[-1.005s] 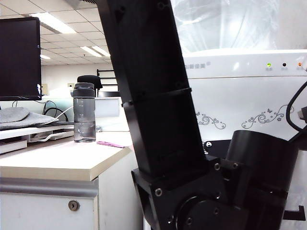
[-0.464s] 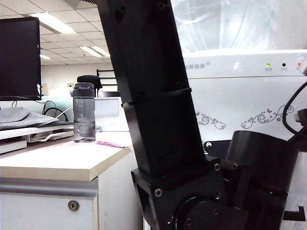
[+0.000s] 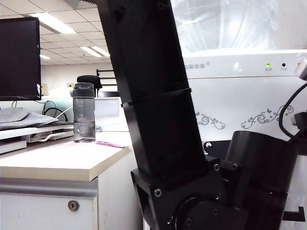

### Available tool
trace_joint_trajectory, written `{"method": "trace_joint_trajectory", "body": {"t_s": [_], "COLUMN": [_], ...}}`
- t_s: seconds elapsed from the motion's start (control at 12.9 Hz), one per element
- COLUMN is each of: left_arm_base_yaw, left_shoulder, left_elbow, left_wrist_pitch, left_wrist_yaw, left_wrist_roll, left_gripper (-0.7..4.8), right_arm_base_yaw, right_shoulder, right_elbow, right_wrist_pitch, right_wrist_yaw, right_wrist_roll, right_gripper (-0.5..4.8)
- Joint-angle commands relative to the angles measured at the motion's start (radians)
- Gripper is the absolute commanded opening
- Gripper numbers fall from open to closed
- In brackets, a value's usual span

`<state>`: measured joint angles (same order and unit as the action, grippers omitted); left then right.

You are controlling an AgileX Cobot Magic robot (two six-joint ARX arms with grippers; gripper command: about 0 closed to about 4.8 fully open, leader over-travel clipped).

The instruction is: Pick up the plastic mug from the left desk, go to the cold water outlet of the water dispenser, press the vertical switch to get some water, then put the mug back on the desk.

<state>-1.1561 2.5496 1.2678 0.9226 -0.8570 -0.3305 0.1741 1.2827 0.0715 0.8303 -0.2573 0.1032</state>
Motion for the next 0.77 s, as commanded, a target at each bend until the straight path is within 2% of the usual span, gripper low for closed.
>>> {"method": "trace_joint_trajectory", "body": {"t_s": [0.08,0.77], "left_arm_base_yaw": [-0.002,-0.002], "left_shoulder": [-0.005,-0.005], "left_elbow": [0.003,0.003], "left_wrist_pitch": [0.015,0.015], "left_wrist_yaw": [-0.003,-0.003], "left_wrist_roll": [0.001,0.001], "left_gripper": [-0.04,-0.04], "right_arm_base_yaw": [0.001,0.001], "right_shoulder": [0.030,0.047], "right_elbow": [0.003,0.003], "right_wrist_pitch": [-0.011,-0.049], "right_wrist_yaw": [-0.008,-0.016], "right_wrist_roll": [-0.003,-0.003], "right_gripper": [-0.01,-0.01]}}
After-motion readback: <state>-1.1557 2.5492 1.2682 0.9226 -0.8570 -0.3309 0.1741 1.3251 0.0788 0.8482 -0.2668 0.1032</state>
